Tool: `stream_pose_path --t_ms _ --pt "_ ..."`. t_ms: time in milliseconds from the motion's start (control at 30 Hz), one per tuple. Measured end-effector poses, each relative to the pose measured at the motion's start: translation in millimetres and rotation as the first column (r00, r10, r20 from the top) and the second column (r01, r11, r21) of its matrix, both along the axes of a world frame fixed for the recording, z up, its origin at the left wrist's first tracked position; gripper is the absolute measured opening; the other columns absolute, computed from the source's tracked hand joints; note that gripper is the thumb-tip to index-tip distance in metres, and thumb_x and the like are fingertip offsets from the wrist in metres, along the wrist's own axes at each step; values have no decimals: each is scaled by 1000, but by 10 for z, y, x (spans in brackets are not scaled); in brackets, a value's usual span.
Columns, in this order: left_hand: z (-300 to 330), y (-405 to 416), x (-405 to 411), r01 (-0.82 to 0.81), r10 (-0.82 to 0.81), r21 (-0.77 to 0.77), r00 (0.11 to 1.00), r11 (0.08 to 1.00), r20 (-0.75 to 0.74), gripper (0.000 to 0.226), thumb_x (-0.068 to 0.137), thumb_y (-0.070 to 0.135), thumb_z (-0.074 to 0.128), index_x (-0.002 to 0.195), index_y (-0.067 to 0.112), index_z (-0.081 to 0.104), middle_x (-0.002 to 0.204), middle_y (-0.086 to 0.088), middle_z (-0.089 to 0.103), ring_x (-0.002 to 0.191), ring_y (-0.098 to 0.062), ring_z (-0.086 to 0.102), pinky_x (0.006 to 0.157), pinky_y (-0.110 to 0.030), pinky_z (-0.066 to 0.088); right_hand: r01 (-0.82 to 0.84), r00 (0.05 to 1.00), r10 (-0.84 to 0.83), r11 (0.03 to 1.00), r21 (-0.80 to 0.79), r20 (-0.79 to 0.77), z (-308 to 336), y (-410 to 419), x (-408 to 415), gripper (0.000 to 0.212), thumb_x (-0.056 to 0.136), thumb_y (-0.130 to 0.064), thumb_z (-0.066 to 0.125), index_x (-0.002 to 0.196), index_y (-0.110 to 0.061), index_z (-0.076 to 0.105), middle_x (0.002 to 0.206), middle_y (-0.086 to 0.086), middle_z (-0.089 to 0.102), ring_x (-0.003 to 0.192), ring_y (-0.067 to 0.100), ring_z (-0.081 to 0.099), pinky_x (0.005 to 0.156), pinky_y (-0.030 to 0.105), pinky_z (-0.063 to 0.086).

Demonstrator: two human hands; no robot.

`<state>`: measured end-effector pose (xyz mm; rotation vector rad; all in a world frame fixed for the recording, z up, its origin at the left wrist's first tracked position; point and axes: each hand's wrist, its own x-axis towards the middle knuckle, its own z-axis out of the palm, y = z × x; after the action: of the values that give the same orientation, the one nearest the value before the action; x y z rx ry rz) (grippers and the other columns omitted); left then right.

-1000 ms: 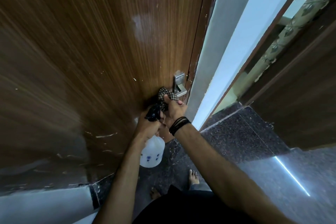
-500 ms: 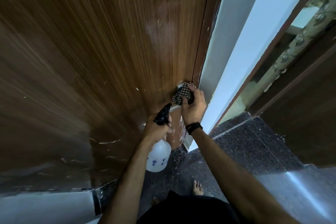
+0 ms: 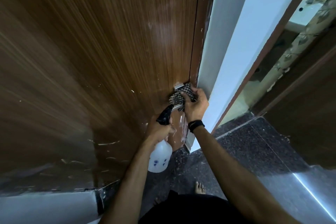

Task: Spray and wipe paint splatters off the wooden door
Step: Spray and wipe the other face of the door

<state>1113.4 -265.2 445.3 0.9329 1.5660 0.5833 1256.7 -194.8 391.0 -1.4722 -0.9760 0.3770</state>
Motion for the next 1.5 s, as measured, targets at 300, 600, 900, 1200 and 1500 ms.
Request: stream_pose_path --t_ms 300,600,900,1200,1500 --pt "13 -14 50 22 -24 80 999 997 22 30 78 -10 70 82 19 65 71 2 63 52 -15 46 49 -25 40 17 984 -13 1000 18 -179 -25 4 -62 27 77 -21 85 94 -15 65 93 1 68 86 18 64 81 33 55" --pt "63 -66 99 22 -24 73 999 997 24 31 81 -13 69 76 17 62 63 2 59 39 -8 41 44 -22 37 -531 196 -127 820 -214 -972 -374 -147 -273 24 101 -12 42 94 -4 63 81 15 71 70 26 70 61 31 59" --pt "84 -59 38 0 -2 80 1000 997 19 31 82 -11 71 77 19 62 76 -4 61 37 -6 39 42 -21 36 -348 217 -187 902 -255 -958 -486 -40 -229 25 93 8 46 93 -13 60 83 6 62 61 15 61 51 26 51" --pt "17 -54 99 28 -30 52 999 998 40 30 84 -11 70 79 17 61 79 -5 60 41 -6 40 44 -22 36 -202 686 -304 794 -574 -661 -684 -126 -40 24 85 -13 58 108 -15 67 105 9 69 102 30 66 92 44 56" --pt "40 -27 -30 -17 11 80 998 997 69 28 83 -15 67 84 12 59 84 -13 62 40 -6 44 42 -20 37 -74 996 76 997 -36 53 70 -161 6 22 77 2 72 95 -9 66 95 5 70 87 16 63 78 23 51"
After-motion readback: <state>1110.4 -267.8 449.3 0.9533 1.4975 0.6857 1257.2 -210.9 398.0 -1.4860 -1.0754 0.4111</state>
